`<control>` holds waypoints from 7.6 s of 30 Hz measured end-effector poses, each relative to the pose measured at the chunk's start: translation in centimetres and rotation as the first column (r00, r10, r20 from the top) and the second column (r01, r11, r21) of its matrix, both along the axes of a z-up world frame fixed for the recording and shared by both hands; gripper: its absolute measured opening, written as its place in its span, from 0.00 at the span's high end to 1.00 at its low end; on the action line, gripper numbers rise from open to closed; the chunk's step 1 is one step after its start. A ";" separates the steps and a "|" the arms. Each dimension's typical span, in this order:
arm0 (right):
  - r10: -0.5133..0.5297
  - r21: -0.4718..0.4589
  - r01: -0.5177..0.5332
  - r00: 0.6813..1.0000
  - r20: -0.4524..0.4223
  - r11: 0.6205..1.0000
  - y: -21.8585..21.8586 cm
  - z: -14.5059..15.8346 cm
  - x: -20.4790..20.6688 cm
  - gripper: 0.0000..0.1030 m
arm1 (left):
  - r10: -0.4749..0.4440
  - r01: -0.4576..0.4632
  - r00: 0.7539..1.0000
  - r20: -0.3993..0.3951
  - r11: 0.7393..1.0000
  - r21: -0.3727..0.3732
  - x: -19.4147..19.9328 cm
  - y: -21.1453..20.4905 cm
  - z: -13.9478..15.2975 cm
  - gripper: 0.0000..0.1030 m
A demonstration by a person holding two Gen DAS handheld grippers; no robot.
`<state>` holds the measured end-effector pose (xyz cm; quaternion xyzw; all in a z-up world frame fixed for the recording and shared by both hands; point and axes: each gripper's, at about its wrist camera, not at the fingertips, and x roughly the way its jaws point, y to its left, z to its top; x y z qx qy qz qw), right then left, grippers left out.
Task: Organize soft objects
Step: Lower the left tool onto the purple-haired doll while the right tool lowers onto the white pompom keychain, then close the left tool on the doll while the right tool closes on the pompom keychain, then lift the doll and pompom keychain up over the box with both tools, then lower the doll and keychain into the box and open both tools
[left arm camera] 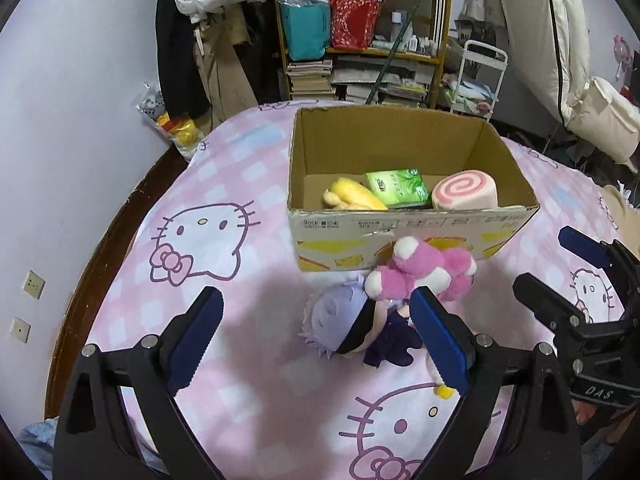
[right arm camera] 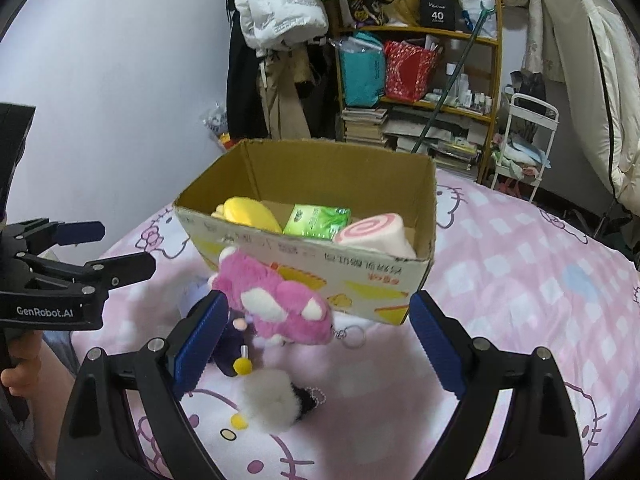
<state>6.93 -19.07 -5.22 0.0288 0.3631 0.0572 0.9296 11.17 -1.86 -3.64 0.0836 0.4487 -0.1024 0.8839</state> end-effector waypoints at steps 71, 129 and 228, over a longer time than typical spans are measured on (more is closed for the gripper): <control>0.097 0.061 -0.078 0.894 -0.437 0.995 2.5 -10.3 2.7 0.52 | -0.019 0.037 0.948 -0.318 0.998 0.050 6.7 -5.0 -12.1 0.06; -0.084 0.027 0.079 0.950 0.302 0.996 -1.7 5.4 -1.5 0.53 | 0.039 0.034 0.889 0.456 0.988 -0.151 -3.1 0.3 5.5 0.23; -0.044 0.057 0.034 0.984 0.171 0.998 -3.3 0.8 8.5 0.46 | -0.047 0.071 0.953 0.298 0.995 -0.070 7.1 -4.4 -0.2 0.08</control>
